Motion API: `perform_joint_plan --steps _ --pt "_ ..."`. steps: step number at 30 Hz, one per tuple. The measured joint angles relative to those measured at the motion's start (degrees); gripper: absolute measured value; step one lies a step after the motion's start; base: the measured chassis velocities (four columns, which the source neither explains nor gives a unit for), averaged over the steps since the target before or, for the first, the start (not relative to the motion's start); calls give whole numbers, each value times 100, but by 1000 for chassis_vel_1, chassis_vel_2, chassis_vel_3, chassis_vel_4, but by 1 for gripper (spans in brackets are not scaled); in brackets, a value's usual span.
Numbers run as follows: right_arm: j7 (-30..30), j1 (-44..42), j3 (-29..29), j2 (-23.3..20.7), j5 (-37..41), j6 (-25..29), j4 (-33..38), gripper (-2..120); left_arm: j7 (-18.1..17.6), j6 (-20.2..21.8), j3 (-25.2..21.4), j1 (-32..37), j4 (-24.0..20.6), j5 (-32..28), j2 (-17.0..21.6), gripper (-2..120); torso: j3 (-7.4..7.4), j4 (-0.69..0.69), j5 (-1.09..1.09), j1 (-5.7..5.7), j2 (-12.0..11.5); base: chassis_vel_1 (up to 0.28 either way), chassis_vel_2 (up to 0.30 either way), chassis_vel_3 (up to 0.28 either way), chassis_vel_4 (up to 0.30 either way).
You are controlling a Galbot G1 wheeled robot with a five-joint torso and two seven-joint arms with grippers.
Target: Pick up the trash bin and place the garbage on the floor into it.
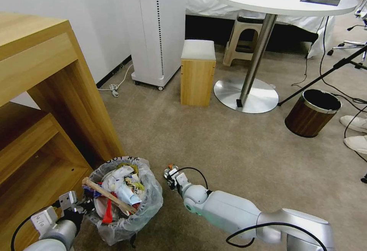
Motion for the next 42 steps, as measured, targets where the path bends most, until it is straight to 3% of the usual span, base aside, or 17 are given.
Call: perform_joint_plan --steps 8,14,22,35,42 --pt "-12 -53 77 -4 159 11 -7 91 2 0 30 -26 5 11 -63 0 0 -1 -1 0 0 0 0 0 0" --pt "-35 -58 127 51 178 17 -154 94 4 1 16 9 -22 18 -62 0 0 0 0 0 0 0 0 0 0" --pt "-243 -30 235 132 158 126 -453 88 10 0 21 35 -31 31 -89 0 0 0 0 0 0 0 0 0 0" --pt "-469 33 298 325 189 338 -727 59 27 -6 41 105 -127 48 -111 0 0 0 -1 0 0 0 0 0 0" --pt "-430 -14 297 348 203 335 -691 50 29 -13 30 128 -149 44 -99 0 0 0 0 0 0 0 0 0 0"
